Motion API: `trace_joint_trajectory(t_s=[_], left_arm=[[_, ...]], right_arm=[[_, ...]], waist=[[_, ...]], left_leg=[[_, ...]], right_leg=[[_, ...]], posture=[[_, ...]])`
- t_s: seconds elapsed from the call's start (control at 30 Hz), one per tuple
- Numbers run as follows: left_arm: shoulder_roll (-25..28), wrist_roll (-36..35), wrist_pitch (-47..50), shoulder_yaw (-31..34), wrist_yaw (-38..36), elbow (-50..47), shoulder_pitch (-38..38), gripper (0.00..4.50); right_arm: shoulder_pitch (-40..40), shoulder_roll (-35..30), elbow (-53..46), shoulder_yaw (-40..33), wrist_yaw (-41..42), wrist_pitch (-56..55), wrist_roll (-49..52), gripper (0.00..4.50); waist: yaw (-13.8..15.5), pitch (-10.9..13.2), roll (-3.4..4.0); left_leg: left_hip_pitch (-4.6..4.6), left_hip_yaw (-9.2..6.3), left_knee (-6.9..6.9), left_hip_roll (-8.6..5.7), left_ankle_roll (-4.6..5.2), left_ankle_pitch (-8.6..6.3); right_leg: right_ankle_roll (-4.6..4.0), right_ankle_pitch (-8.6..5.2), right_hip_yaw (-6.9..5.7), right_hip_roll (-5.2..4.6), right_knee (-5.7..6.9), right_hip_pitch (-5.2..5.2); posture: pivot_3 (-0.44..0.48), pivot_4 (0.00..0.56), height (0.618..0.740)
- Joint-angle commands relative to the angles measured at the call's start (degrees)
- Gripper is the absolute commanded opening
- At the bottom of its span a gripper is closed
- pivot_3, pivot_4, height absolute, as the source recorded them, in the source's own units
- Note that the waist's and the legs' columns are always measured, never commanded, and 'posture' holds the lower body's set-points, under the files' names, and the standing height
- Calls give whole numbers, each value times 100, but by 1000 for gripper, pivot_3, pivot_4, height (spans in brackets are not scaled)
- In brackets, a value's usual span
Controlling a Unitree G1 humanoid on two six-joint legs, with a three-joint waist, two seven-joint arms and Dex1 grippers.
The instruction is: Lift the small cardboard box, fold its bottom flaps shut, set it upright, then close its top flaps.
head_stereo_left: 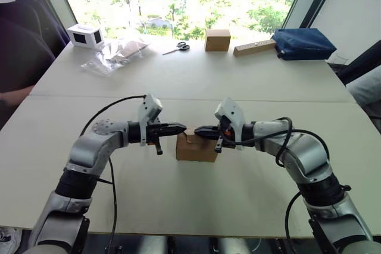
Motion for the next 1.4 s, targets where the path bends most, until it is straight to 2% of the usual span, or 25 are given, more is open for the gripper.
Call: trace_joint_trajectory(t_s=[0.03,0.17,0.4,0.6,0.9,1.4], left_arm=[[-132,138,-236,-56,15,152,-191,31],[-325,100,-222,26,83,279,-240,31],[-339,78,-112,43,105,138,-195,31],[-384,20,-10,104,178,118,-198,31],[-389,22,-36,55,136,173,-209,31],[-363,71,-55,-22,70,108,-99,31]], right_arm=[[-40,26,-308,-213,-39,-39,133,0],[-15,-32,-465,-332,-83,10,205,0],[156,-306,-1031,-526,132,215,603,0],[389,-735,-1549,-182,205,299,577,0],[302,-766,-1201,313,-56,-3,-34,0],[202,-697,-873,410,-80,-147,-434,0]], waist=[[1,0,0],[-1,0,0],[4,0,0],[-1,0,0],[0,0,0],[2,0,0]], left_leg=[[0,0,0,0,0,0],[-1,0,0,0,0,0],[-1,-2,0,2,1,0],[-1,-3,-1,2,1,-1],[-1,-3,-2,0,1,-1],[-2,-3,-2,0,1,-1]], right_leg=[[0,0,0,0,0,0],[4,2,0,-1,-2,0],[4,2,1,-5,-2,0],[-1,-1,0,-20,-4,0],[-3,-2,-1,-24,-7,0],[-4,-2,-2,-25,-9,1]], posture=[[0,150,740],[0,150,740],[0,150,740],[0,150,740],[0,150,740],[0,150,740]])
